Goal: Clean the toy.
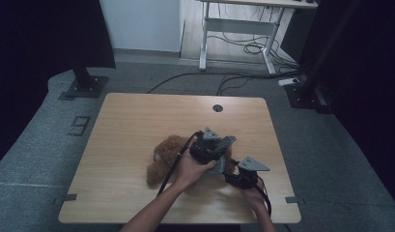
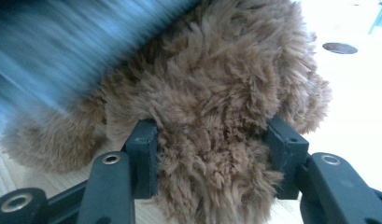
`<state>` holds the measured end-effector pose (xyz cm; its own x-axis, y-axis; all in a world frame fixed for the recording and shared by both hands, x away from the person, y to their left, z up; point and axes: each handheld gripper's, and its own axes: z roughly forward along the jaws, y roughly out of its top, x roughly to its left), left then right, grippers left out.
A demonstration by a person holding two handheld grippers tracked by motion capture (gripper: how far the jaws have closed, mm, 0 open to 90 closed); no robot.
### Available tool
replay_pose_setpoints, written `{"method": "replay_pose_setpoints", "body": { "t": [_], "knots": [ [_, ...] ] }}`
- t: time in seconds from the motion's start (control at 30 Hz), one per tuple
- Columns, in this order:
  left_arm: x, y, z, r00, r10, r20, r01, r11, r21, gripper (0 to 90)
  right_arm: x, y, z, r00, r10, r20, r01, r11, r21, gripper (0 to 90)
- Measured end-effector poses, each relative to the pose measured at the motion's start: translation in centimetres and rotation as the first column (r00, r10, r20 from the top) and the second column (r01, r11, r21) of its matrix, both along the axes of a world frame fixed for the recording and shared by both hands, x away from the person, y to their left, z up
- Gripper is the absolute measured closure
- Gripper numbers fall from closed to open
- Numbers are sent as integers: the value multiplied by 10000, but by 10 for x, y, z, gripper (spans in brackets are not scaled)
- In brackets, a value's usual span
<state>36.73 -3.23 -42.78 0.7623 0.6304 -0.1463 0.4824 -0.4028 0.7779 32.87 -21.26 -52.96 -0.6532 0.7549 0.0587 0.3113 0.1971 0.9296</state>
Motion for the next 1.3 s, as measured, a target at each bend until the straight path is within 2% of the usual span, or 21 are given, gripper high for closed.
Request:
{"method": "replay_pose_setpoints", "body": {
  "t": [0.07, 0.2, 0.37, 0.47, 0.53, 0.6, 0.73, 0.8, 0.87, 0.93, 1.0, 1.03, 1.1, 1.13, 1.2, 1.3],
  "knots": [
    [3, -9, -8, 9999, 18, 114, -22, 9995, 328, 756, 0, 0, 0, 10000, -49, -4, 49, 10000, -37, 486],
    [3, -5, -14, 10000, 36, 57, -37, 9998, 205, 761, 0, -2, -2, 9999, -141, -92, 140, 9999, -82, 512],
    [3, 19, -8, 9980, 536, 322, -551, 9974, 461, 760, 1, -1, -1, 9996, -248, -129, 247, 9997, -88, 536],
    [8, 43, -7, 9929, 1059, 533, -1106, 9894, 944, 759, 0, -2, -2, 9996, -240, -134, 238, 9996, -121, 540],
    [14, 66, -9, 9908, 1343, 186, -1352, 9893, 546, 758, 1, -3, -2, 9997, -199, -156, 197, 9997, -116, 541],
    [15, 89, -7, 9861, 1653, 146, -1655, 9861, 155, 757, 1, -4, -2, 9997, -162, -156, 160, 9998, -114, 540],
    [12, 134, -2, 9730, 2292, 279, -2291, 9734, -69, 757, 0, -4, -3, 9997, -163, -164, 162, 9998, -79, 539],
    [11, 154, -4, 9682, 2502, 1, -2501, 9677, -314, 758, 0, -5, -3, 9997, -154, -188, 153, 9999, -58, 539],
    [8, 167, -8, 9612, 2758, 81, -2756, 9610, -245, 758, 0, -4, -3, 9997, -145, -176, 144, 9999, -63, 539],
    [7, 178, -13, 9517, 3068, 100, -3067, 9518, -88, 758, 0, -4, -3, 9997, -152, -195, 151, 9999, -62, 539],
    [8, 186, -24, 9450, 3268, -134, -3264, 9449, 241, 758, 0, -5, -3, 9995, -201, -228, 201, 9998, -23, 539],
    [9, 190, -32, 9437, 3289, -356, -3278, 9441, 349, 757, 1, -5, -4, 9994, -225, -245, 225, 9997, -17, 539],
    [11, 195, -43, 9417, 3264, -812, -3263, 9451, 146, 757, 2, -6, -4, 9994, -237, -245, 239, 9997, 43, 537],
    [11, 196, -45, 9408, 3276, -865, -3292, 9443, -36, 757, 2, -6, -4, 9995, -213, -240, 214, 9998, 23, 537],
    [11, 194, -38, 9419, 3296, -651, -3314, 9433, -186, 757, 3, -6, -4, 9995, -216, -229, 216, 9998, 11, 537],
    [9, 185, -15, 9499, 3124, -73, -3124, 9487, -496, 757, 4, -5, -3, 9994, -267, -207, 267, 9996, -23, 537]
  ]
}}
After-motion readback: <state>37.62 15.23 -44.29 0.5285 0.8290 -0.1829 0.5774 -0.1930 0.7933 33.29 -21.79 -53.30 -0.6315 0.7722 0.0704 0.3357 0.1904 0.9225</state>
